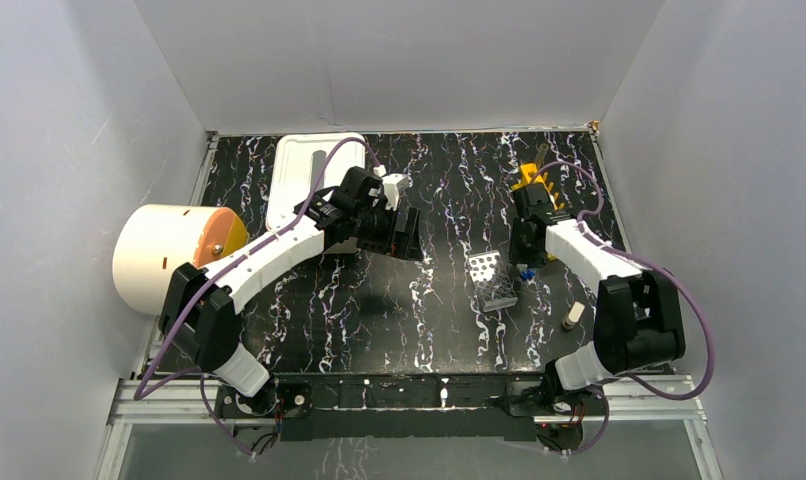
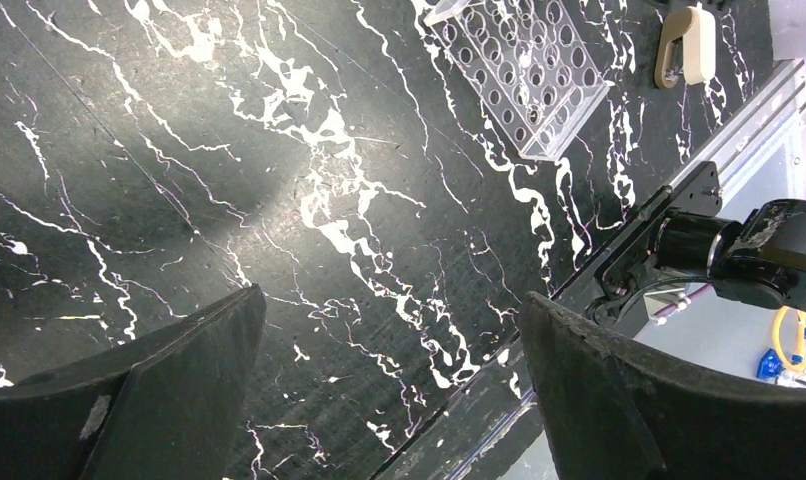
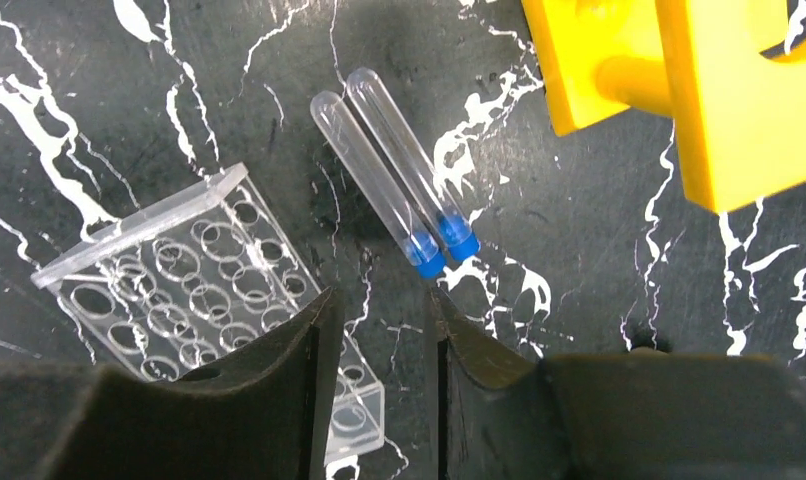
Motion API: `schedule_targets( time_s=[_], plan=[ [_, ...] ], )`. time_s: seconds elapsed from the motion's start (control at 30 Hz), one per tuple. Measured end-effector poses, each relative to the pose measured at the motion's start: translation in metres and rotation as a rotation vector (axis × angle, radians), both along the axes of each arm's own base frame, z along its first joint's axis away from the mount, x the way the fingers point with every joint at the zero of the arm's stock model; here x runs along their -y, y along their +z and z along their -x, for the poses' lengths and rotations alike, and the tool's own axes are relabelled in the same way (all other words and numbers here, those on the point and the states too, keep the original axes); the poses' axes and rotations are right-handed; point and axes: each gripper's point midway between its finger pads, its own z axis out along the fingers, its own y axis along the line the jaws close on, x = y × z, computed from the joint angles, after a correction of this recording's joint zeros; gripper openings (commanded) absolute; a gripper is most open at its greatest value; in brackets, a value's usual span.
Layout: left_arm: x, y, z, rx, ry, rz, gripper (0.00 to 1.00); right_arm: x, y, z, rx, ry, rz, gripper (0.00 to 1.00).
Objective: Organize the chemistry lab equipment
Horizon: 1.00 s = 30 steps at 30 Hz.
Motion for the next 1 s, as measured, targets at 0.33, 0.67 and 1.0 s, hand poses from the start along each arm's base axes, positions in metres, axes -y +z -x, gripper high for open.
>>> schedule_targets(
  time_s=[0.33,0.67,1.0],
  plan=[
    [0.004,0.005,0.003,-0.020,-0.012,0.023,0.98,0.002,-0.028,-0.013,0.005,0.007,0.030,0.37],
    [0.007,0.008,0.005,-0.040,-0.017,0.028,0.98,0.004,-0.041,-0.021,0.013,0.024,0.056,0.37],
    [0.006,0.007,0.005,-0.050,-0.016,0.021,0.98,0.003,-0.044,-0.024,0.016,0.043,0.059,0.37]
  ],
)
